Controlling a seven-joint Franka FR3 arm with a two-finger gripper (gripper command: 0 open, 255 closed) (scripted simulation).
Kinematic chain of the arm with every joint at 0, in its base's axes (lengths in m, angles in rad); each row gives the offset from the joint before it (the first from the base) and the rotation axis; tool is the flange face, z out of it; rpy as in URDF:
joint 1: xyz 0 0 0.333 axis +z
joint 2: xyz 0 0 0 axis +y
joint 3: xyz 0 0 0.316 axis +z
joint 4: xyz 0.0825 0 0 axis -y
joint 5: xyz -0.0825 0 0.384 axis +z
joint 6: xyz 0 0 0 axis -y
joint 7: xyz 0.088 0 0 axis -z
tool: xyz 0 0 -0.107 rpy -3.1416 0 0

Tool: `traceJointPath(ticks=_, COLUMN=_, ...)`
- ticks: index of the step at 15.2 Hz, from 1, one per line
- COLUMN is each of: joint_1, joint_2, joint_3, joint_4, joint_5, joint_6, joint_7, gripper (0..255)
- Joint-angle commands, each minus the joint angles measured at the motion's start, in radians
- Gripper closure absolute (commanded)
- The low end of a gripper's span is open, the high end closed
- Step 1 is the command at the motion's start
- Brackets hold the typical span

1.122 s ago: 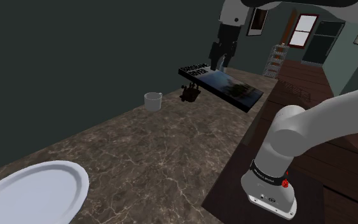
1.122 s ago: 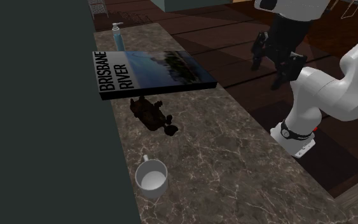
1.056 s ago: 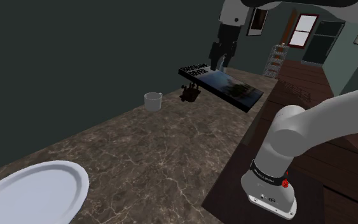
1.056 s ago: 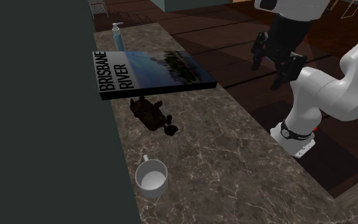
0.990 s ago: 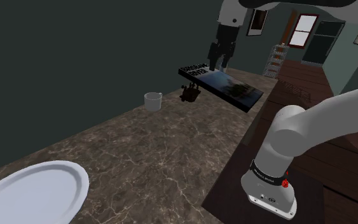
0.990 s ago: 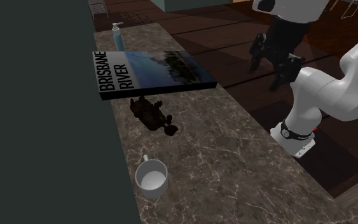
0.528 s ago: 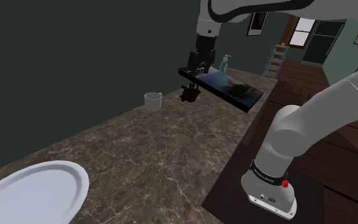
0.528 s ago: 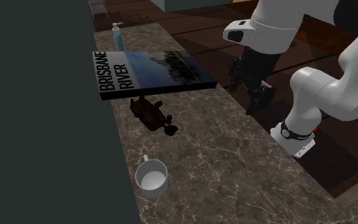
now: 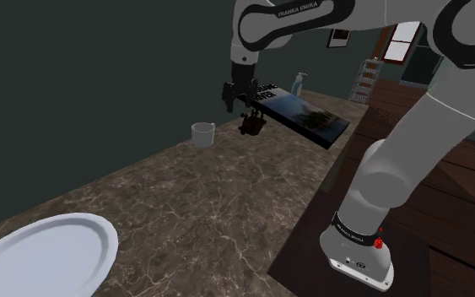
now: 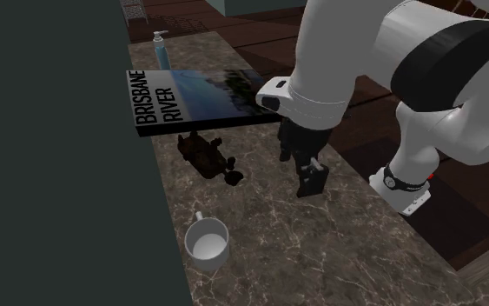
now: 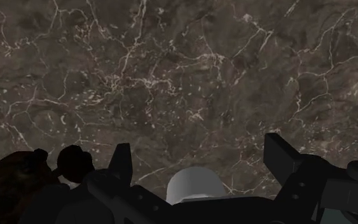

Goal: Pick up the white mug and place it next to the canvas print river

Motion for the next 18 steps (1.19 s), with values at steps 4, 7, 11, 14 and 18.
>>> traceJointPath(ticks=4, joint_1=0.004, joint_2=0.195, joint_3=0.007, joint_4=0.121, joint_5=0.0, joint_6=0.06, joint_7=0.021, gripper=0)
traceJointPath(ticks=7, joint_1=0.008, joint_2=0.312, joint_3=0.012, joint_4=0.208, joint_5=-0.001, joint_6=0.082, joint_7=0.035, gripper=0)
traceJointPath(ticks=11, joint_1=0.014, joint_2=0.472, joint_3=0.016, joint_4=0.345, joint_5=-0.004, joint_6=0.094, joint_7=0.053, gripper=0)
traceJointPath(ticks=14, joint_1=0.019, joint_2=0.595, joint_3=0.017, joint_4=0.465, joint_5=-0.006, joint_6=0.089, joint_7=0.065, gripper=0)
traceJointPath(ticks=18, joint_1=0.026, joint_2=0.77, joint_3=0.018, joint_4=0.657, joint_5=-0.007, joint_6=0.062, joint_7=0.078, gripper=0)
